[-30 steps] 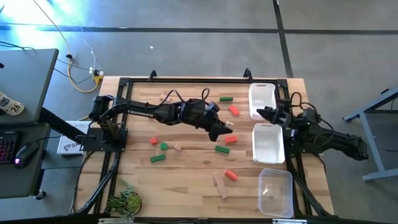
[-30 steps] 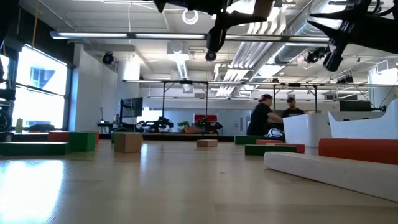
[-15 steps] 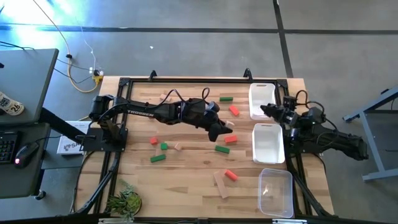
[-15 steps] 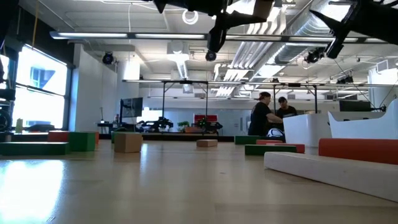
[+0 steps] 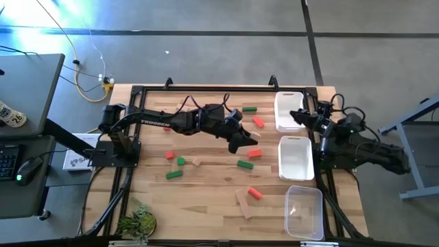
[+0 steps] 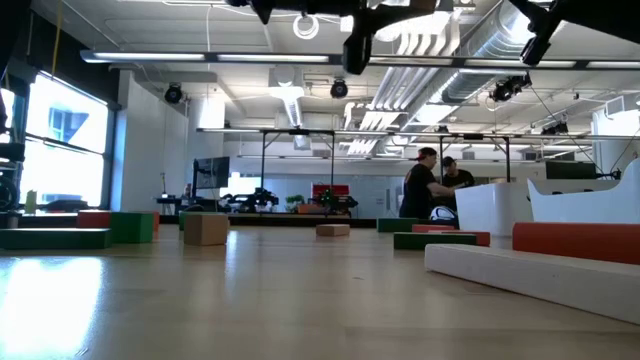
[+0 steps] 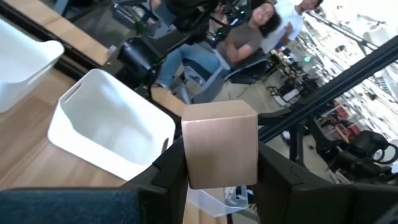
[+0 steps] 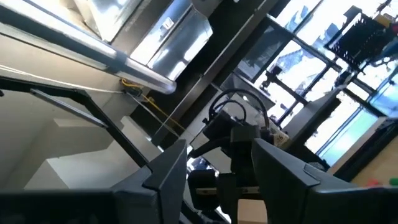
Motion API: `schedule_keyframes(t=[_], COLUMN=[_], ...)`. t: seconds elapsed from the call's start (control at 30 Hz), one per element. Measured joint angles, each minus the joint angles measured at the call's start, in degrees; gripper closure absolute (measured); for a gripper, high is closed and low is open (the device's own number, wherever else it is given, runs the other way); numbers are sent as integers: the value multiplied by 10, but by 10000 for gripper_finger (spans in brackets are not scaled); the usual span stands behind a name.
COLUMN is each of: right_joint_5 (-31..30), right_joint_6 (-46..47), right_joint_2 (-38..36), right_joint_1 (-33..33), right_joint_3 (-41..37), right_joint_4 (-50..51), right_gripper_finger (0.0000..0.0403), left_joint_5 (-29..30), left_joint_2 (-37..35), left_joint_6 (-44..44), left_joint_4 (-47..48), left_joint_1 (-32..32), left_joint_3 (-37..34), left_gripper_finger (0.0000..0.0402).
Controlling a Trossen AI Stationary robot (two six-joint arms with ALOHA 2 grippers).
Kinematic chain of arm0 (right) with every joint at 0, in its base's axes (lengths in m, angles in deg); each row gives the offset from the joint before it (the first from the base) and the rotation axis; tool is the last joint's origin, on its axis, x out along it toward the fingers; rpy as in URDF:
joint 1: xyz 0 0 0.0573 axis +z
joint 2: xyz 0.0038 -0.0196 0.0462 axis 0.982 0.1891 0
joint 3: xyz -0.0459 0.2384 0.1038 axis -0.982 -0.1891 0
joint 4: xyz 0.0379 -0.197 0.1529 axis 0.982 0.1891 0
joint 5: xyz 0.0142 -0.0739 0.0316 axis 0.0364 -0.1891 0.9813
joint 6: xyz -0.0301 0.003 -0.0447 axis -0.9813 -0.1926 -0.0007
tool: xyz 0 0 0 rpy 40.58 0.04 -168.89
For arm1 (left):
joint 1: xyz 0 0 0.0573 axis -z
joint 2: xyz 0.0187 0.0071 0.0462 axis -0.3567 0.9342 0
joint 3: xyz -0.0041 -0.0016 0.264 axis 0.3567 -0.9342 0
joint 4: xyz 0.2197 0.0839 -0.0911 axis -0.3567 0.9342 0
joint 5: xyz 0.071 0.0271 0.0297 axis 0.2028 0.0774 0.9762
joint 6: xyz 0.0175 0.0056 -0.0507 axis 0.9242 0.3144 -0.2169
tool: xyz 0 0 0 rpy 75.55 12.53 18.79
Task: Sort & place blocks by color
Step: Put the brown block into the top white bin
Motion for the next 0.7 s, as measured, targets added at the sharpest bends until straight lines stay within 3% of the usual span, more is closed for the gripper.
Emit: schedule_keyframes(t=[0.37,0.7], right_joint_5=[0,-27], right_joint_6=[-46,-67], right_joint_2=[184,310], right_joint_1=[86,124], right_joint_3=[115,218], right_joint_4=[5,129], right_gripper_finger=[233,233], left_joint_5=[-60,-133], left_joint_2=[0,0], left_joint_6=[0,3], left_joint_4=[-10,-16], left_joint_1=[-9,-31], left_joint_3=[0,0], left_gripper_finger=[284,284])
